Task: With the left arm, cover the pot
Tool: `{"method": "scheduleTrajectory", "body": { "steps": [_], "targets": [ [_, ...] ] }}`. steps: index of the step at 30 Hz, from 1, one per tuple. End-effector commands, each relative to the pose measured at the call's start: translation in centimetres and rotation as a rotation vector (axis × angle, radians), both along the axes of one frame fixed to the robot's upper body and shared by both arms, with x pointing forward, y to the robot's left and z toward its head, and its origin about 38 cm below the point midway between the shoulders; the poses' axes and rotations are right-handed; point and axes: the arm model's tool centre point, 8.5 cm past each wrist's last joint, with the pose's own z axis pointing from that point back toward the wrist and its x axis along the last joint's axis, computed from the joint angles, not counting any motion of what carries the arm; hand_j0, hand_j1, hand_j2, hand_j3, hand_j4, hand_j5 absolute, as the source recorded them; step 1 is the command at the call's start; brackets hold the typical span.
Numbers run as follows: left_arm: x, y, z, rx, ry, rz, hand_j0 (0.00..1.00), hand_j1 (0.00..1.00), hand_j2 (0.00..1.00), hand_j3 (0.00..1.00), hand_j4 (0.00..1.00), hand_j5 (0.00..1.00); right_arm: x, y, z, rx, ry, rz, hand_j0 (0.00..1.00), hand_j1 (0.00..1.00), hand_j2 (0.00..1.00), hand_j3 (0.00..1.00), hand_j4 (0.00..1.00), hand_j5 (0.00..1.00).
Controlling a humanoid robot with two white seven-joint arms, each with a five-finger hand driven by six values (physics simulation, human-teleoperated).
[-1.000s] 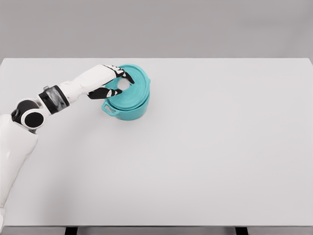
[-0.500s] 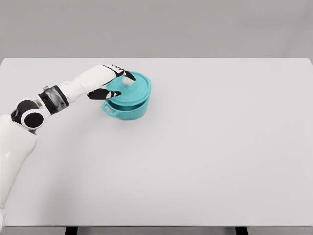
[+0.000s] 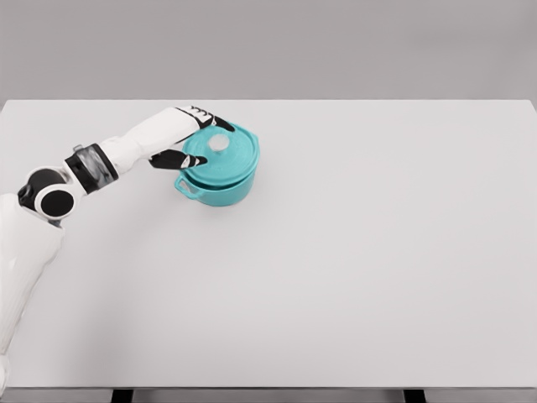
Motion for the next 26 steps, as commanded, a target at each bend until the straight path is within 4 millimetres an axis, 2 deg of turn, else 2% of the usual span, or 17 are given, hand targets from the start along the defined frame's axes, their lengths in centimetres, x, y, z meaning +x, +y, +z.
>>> {"method": "scheduleTrajectory", "body": {
  "steps": [1, 2, 3, 5, 8, 11, 13, 16, 19, 26],
  "targets": [
    [0.0, 0.1, 0.2, -0.01, -0.001, 0.003, 0.85, 0.85, 0.85, 0.85, 0.85, 0.85, 0.0, 0.0, 0.0, 0.001, 0.001, 0.0, 1.0, 1.0, 1.0, 1.0, 1.0, 1.0],
    [0.1, 0.4, 0.4, -0.015, -0.007, 0.011, 0.89, 0.89, 0.89, 0.89, 0.89, 0.89, 0.0, 0.0, 0.0, 0.001, 0.001, 0.0, 1.0, 1.0, 1.0, 1.0, 1.0, 1.0],
    [0.2, 1.1, 0.9, -0.025, -0.017, 0.031, 1.0, 1.0, 1.0, 1.0, 1.0, 1.0, 0.1, 0.0, 0.0, 0.0, -0.002, 0.0, 1.0, 1.0, 1.0, 1.0, 1.0, 1.0],
    [0.3, 2.5, 2.3, -0.03, -0.051, 0.058, 1.0, 1.0, 1.0, 1.0, 1.0, 1.0, 0.0, 0.0, 0.0, 0.0, -0.001, 0.0, 1.0, 1.0, 1.0, 1.0, 1.0, 1.0],
    [-0.6, 6.5, 6.4, -0.006, -0.164, 0.116, 1.0, 1.0, 1.0, 1.0, 1.0, 1.0, 0.0, 0.0, 0.0, 0.001, 0.001, 0.0, 1.0, 1.0, 1.0, 1.0, 1.0, 1.0],
    [-1.5, 11.4, 8.1, 0.018, -0.189, 0.203, 1.0, 1.0, 1.0, 1.0, 1.0, 1.0, 0.0, 0.0, 0.0, 0.001, 0.001, 0.0, 1.0, 1.0, 1.0, 1.0, 1.0, 1.0],
    [-2.5, 14.1, 7.3, 0.058, -0.154, 0.241, 1.0, 1.0, 1.0, 1.0, 1.0, 1.0, 0.0, 0.0, 0.0, 0.0, -0.001, 0.0, 1.0, 1.0, 1.0, 1.0, 1.0, 1.0],
    [-3.3, 15.7, 5.6, 0.067, -0.106, 0.268, 1.0, 1.0, 1.0, 1.0, 1.0, 1.0, 0.0, 0.0, 0.0, 0.001, 0.001, 0.0, 1.0, 1.0, 1.0, 1.0, 1.0, 1.0],
    [-3.9, 15.9, 3.8, 0.083, -0.063, 0.271, 1.0, 1.0, 1.0, 1.0, 1.0, 1.0, 0.0, 0.0, 0.0, 0.001, 0.001, 0.0, 1.0, 1.0, 1.0, 1.0, 1.0, 1.0],
    [-4.0, 15.7, 3.5, 0.085, -0.059, 0.267, 1.0, 1.0, 1.0, 1.0, 1.0, 1.0, 0.0, 0.0, 0.0, 0.001, 0.001, 0.0, 1.0, 1.0, 1.0, 1.0, 1.0, 1.0]
  ]
}}
